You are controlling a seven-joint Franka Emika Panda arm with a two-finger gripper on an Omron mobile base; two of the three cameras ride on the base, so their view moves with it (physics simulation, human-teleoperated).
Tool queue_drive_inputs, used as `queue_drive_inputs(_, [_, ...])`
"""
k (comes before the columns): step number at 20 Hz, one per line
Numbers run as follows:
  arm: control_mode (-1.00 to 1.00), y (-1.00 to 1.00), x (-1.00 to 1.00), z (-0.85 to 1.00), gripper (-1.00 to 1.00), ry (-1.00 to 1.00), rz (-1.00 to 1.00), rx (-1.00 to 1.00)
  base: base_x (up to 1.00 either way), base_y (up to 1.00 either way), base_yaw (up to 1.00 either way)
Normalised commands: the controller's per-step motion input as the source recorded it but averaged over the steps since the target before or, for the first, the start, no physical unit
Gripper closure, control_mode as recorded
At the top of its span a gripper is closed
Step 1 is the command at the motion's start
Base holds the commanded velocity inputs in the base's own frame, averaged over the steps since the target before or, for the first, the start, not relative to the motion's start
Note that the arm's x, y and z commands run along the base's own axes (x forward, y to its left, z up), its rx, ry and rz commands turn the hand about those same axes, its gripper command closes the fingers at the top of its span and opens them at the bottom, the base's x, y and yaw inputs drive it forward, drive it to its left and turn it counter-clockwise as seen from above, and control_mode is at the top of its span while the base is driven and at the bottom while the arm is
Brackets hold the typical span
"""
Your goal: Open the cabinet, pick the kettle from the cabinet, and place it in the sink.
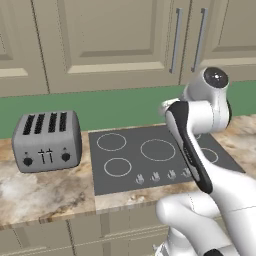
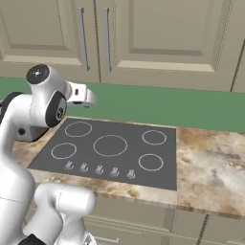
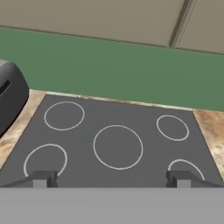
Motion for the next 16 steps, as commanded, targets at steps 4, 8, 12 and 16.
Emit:
queue_drive_inputs(4, [-1.00, -0.06, 0.00, 0.34, -1.00, 0.00, 0.00, 0.02, 0.00, 0.00, 0.00])
queue_drive_inputs(8, [-1.00, -0.03, 0.00, 0.30, -1.00, -0.01, 0.00, 0.02, 0.00, 0.00, 0.00])
queue_drive_inputs(12, [-1.00, -0.01, 0.00, 0.27, -1.00, -0.15, 0.00, 0.01, 0.00, 0.00, 0.00])
queue_drive_inputs(16, [-1.00, 0.00, 0.03, 0.25, -1.00, -0.09, 0.00, 0.03, 0.00, 0.00, 0.00])
